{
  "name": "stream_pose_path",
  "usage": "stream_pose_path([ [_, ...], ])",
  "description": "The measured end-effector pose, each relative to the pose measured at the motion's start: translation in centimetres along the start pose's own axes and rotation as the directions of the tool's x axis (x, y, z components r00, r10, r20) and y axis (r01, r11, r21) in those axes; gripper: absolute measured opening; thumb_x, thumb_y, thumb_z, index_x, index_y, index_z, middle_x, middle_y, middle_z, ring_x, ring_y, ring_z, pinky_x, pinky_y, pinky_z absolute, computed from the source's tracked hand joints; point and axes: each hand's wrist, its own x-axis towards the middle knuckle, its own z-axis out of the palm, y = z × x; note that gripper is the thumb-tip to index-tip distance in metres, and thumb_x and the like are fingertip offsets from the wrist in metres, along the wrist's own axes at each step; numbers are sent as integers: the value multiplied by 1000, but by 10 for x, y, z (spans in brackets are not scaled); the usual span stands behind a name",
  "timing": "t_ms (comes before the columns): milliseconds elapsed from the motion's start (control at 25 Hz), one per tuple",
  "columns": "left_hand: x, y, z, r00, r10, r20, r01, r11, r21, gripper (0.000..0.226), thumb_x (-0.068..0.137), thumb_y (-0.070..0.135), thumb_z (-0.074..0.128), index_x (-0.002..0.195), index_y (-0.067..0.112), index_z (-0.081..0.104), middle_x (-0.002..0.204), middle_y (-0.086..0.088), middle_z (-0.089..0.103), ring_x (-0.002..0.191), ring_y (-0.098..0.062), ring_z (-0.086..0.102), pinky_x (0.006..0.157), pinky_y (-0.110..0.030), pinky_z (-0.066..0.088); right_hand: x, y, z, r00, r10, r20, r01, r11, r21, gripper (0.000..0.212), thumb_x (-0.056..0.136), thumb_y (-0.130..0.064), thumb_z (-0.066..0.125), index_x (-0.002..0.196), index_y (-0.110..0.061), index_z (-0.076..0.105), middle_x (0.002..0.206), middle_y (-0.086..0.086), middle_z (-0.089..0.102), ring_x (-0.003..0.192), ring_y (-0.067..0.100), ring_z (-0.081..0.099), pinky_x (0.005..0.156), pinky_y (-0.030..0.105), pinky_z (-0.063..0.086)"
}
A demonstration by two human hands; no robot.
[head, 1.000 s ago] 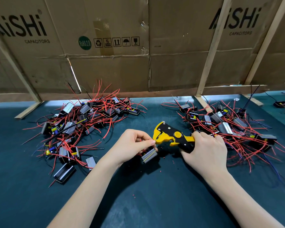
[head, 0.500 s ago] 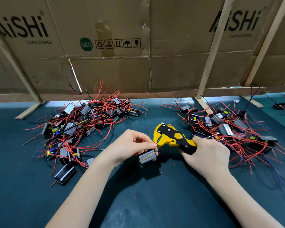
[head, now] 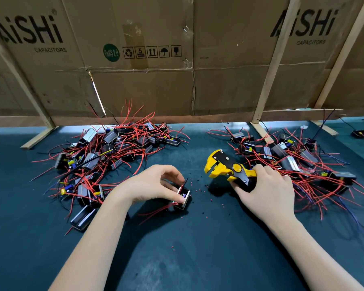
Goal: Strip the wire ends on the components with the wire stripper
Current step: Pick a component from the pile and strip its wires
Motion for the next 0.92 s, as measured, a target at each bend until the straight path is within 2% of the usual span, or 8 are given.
stream_pose_path([
  [160, -1, 3, 0, 994, 105, -23, -104, 993, 65, 24, 72, 7, 85, 90, 10, 70, 82, 4, 69, 72, -8, 61, 71, -18, 50, -2, -1, 0, 999, -43, -12, 43, 999, -3, 56, 69, -61, 72, 86, -10, 59, 82, 6, 63, 83, 33, 61, 76, 41, 37],
  [240, 1, 3, 3, 991, 125, -51, -122, 991, 58, 16, 74, 5, 83, 85, 8, 72, 77, 1, 69, 66, -7, 60, 66, -18, 49, -3, -2, -1, 998, -59, -11, 59, 998, -6, 56, 68, -60, 74, 86, -9, 60, 81, 6, 63, 82, 33, 61, 76, 42, 38],
  [400, 4, 1, 2, 992, 80, -94, -84, 996, -39, 5, 79, 0, 77, 82, 0, 73, 67, 0, 70, 55, -7, 58, 57, -19, 49, -4, -6, -1, 997, -74, -25, 74, 997, 4, 56, 66, -57, 78, 86, -7, 61, 79, 7, 62, 80, 34, 61, 74, 42, 40],
  [520, 6, -1, 3, 983, 57, -172, -66, 997, -42, 8, 80, 6, 78, 85, 7, 73, 70, 2, 69, 57, -7, 58, 55, -18, 48, -4, -5, -2, 997, -77, -17, 77, 997, 10, 57, 67, -56, 79, 87, -7, 61, 80, 7, 62, 81, 34, 61, 75, 42, 40],
  [640, 11, -3, 12, 938, 113, -327, -43, 975, 216, 16, 79, 22, 79, 92, 21, 70, 78, 10, 69, 60, -3, 57, 63, -15, 45, -4, -5, -2, 998, -67, -16, 67, 998, 14, 57, 67, -57, 78, 87, -7, 61, 81, 7, 63, 81, 34, 61, 75, 41, 39],
  [720, 14, -2, 24, 928, 182, -324, -42, 918, 395, 15, 78, 26, 76, 92, 25, 69, 77, 14, 67, 63, 0, 56, 67, -17, 44, -4, -5, -1, 998, -65, -20, 66, 998, 18, 56, 67, -57, 77, 85, -8, 60, 80, 6, 62, 80, 34, 61, 73, 41, 38],
  [840, 18, 1, 39, 899, 202, -388, -32, 915, 403, 1, 84, 28, 70, 83, 29, 70, 73, 12, 65, 74, -10, 59, 72, -29, 50, -4, -4, -1, 998, -61, -2, 61, 998, 12, 56, 68, -59, 76, 87, -8, 60, 83, 6, 63, 83, 33, 61, 75, 41, 38],
  [920, 19, 1, 44, 880, 202, -431, -30, 927, 374, 13, 86, 31, 68, 73, 30, 69, 70, 9, 67, 75, -16, 60, 72, -30, 51, -4, -3, -1, 998, -59, 6, 59, 998, 5, 57, 68, -60, 75, 88, -9, 61, 84, 5, 63, 83, 33, 61, 76, 41, 37],
])
